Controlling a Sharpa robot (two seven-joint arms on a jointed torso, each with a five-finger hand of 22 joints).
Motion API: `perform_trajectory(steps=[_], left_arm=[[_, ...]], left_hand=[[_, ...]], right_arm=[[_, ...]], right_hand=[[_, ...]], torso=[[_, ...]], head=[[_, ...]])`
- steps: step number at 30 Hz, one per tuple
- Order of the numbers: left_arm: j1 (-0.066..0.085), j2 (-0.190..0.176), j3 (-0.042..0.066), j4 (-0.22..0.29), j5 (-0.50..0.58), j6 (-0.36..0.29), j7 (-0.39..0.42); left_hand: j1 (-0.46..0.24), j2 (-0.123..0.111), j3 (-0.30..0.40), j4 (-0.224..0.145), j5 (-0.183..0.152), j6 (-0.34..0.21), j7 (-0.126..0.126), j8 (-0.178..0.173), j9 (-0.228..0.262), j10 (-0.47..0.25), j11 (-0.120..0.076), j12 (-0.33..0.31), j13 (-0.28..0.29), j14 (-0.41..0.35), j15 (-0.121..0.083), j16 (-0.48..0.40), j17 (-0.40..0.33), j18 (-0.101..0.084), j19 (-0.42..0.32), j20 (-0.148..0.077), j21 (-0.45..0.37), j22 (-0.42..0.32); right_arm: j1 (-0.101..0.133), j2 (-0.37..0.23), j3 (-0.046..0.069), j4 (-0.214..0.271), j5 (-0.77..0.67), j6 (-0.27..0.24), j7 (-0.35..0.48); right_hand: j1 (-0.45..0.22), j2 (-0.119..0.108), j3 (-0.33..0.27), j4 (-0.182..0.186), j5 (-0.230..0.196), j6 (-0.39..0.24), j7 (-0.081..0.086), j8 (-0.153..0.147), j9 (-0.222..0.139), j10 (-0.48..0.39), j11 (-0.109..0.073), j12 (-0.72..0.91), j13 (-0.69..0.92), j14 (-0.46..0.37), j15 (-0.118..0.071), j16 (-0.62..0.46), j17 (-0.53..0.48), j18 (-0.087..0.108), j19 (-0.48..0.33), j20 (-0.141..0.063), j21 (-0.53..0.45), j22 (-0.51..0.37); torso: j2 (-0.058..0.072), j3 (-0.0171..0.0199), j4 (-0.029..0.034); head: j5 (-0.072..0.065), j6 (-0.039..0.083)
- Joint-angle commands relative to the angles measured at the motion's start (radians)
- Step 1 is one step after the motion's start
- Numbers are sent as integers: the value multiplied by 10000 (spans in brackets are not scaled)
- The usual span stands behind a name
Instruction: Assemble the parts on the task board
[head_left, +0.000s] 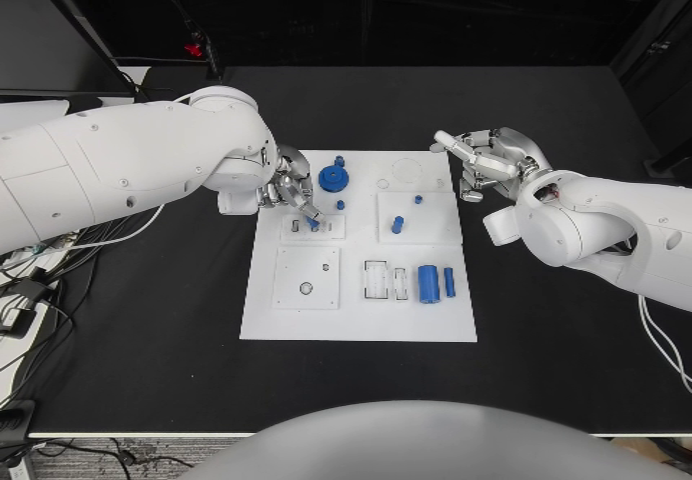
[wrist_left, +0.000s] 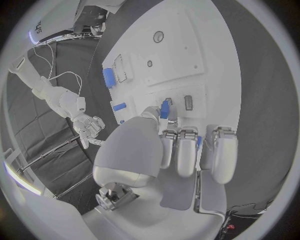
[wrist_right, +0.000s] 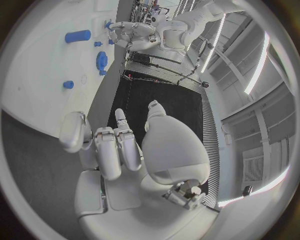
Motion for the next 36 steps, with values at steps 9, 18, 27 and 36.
perform_trajectory(steps=[9,18,27,36], left_arm=[[15,-692,4,778,433,-1316,8],[12,-1352,2,1639,446,-2551,-273],[-79,-1649,0,2245,409,-3817,-141],[-276,-1819,-1,2530,-63,-4259,-97]], left_hand=[[561,485,102,23,47,62,-55,88,87,1064,-50,10,2607,1045,-68,9,2635,-65,1044,-67,31,2631],[553,499,128,57,50,78,-50,96,90,1064,-47,10,2607,1045,-67,9,2635,-65,1044,-64,31,2631],[549,510,150,75,57,85,-49,99,91,1064,-46,10,2607,1045,-66,9,2635,-65,1044,-62,31,2631],[511,534,178,109,62,85,-36,93,87,1064,-39,10,2607,1045,-62,9,2635,-65,1044,-60,31,2631]], right_arm=[[5,10,4,-12,16,-24,49],[-4,5,4,-8,16,-24,73],[-19,1,4,-10,16,-27,109],[-33,-16,4,-1,16,-29,124]], right_hand=[[-25,124,-78,-9,66,-111,9,74,18,1040,58,25,2632,1039,69,25,2634,44,-53,17,-81,577],[-25,127,-80,-8,67,-114,9,79,19,1040,58,25,2632,1039,69,25,2634,48,-65,17,-94,569],[-25,128,-81,-8,68,-115,9,81,19,1040,58,25,2632,1039,69,25,2634,52,-78,17,-108,560],[-26,128,-82,-8,68,-116,9,82,19,1040,58,25,2632,1039,69,25,2634,53,-79,17,-110,559]], torso=[[0,0,0],[4,3,2],[2,-12,-9],[3,-1,-7]], head=[[37,0],[77,0],[91,0],[76,0]])
